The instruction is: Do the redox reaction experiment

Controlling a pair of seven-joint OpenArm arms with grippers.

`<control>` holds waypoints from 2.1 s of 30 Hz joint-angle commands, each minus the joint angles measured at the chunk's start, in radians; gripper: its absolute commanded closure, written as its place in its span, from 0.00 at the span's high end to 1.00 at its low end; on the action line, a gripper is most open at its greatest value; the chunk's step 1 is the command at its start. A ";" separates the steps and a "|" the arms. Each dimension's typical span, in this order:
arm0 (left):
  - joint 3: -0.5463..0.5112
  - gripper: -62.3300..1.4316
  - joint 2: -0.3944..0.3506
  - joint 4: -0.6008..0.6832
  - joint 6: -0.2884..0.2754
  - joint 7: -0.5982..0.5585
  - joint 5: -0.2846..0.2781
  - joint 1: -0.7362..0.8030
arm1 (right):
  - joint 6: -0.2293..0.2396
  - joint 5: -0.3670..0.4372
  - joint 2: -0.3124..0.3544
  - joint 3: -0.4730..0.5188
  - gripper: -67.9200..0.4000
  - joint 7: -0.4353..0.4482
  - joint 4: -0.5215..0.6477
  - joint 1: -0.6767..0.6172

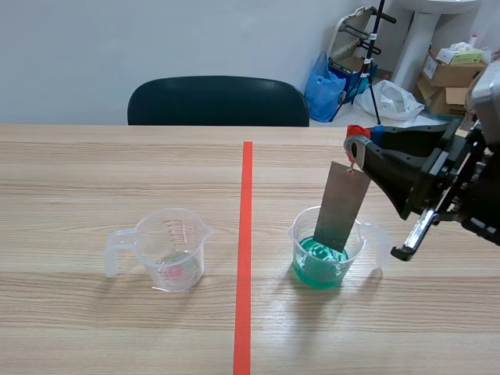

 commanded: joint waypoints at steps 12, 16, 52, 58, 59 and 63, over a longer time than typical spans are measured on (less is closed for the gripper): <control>-0.003 1.00 0.000 0.010 -0.005 -0.011 -0.002 0.001 | 0.004 0.043 0.032 0.041 0.02 -0.095 0.146 -0.002; -0.003 1.00 0.000 0.010 -0.005 -0.011 -0.002 0.001 | 0.004 0.077 0.032 0.042 0.02 -0.146 0.177 -0.002; -0.003 1.00 0.000 0.010 -0.005 -0.011 -0.002 0.001 | 0.007 0.256 0.030 0.227 0.02 -0.441 0.415 -0.069; -0.003 1.00 0.000 0.010 -0.005 -0.011 -0.002 0.001 | 0.007 0.256 0.030 0.227 0.02 -0.443 0.419 -0.069; -0.003 1.00 0.000 0.010 -0.005 -0.011 -0.002 0.001 | 0.007 0.256 0.030 0.227 0.02 -0.443 0.419 -0.069; -0.003 1.00 0.000 0.010 -0.005 -0.011 -0.002 0.001 | 0.007 0.274 0.030 0.227 0.02 -0.443 0.419 -0.069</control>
